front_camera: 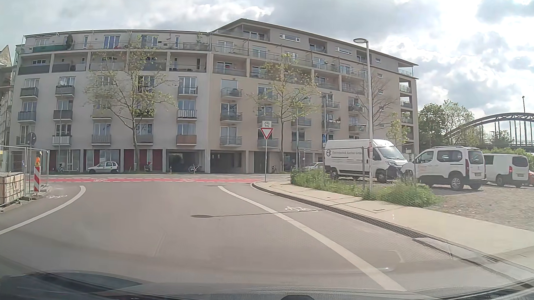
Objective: Follow the waypoints while adhering to traffic rules and regulations
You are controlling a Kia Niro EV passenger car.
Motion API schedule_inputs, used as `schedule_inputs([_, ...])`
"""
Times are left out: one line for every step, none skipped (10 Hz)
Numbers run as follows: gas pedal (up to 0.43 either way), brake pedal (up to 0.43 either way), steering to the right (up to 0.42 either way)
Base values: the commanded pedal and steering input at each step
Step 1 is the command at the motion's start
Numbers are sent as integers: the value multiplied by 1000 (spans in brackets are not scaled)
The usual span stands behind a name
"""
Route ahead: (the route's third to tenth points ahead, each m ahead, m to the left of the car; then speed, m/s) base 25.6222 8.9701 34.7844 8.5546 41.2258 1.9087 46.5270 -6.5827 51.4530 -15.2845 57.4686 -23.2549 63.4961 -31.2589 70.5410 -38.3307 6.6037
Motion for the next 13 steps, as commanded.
schedule_inputs([0,0,-119])
schedule_inputs([0,0,-118])
schedule_inputs([0,0,-118])
schedule_inputs([0,0,-117])
schedule_inputs([0,0,-116])
schedule_inputs([0,0,-114])
schedule_inputs([0,0,-111])
schedule_inputs([0,0,-109])
schedule_inputs([0,0,-106])
schedule_inputs([0,0,-104])
schedule_inputs([0,0,-103])
schedule_inputs([0,0,-100])
schedule_inputs([0,0,-94])
